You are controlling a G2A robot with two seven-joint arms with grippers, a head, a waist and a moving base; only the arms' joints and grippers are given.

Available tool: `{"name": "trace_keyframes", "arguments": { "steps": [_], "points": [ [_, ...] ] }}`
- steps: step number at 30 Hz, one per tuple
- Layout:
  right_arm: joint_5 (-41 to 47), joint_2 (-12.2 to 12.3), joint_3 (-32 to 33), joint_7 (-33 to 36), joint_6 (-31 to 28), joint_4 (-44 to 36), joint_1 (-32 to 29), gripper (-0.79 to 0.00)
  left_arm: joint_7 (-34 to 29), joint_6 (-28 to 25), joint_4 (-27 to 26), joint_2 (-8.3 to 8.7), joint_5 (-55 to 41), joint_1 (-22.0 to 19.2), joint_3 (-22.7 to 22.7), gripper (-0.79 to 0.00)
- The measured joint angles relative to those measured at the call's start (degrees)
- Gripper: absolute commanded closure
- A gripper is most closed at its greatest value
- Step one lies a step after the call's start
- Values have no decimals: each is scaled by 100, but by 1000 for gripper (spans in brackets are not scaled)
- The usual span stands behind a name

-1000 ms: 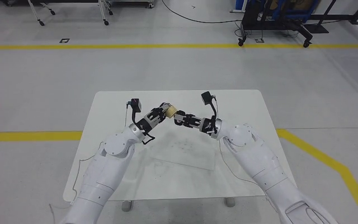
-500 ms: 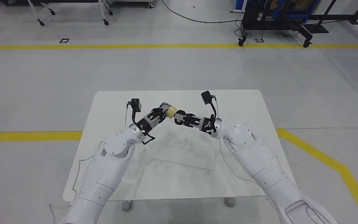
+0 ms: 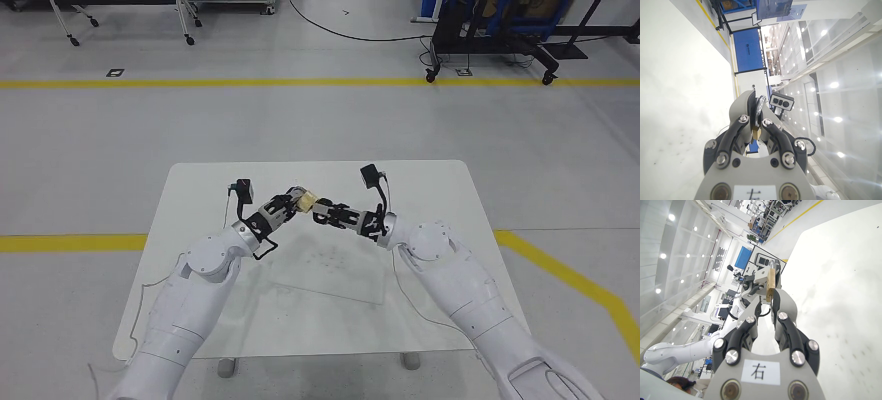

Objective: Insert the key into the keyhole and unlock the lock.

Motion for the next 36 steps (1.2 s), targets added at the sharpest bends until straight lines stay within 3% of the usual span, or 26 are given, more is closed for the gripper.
{"name": "trace_keyframes", "arguments": {
  "steps": [30,32,34,36],
  "points": [
    [135,-8,67,158,-77,77,-105,-206,68,78,24,-25,-18,-19,-23,0],
    [144,-5,75,178,-113,68,-124,-157,73,78,24,-26,-9,-20,-24,0],
    [152,-3,81,204,-121,67,-141,0,76,81,23,-27,-2,-20,-24,0],
    [165,-1,84,231,-115,68,-149,0,72,81,19,-29,-8,-19,-25,0]
  ]
}}
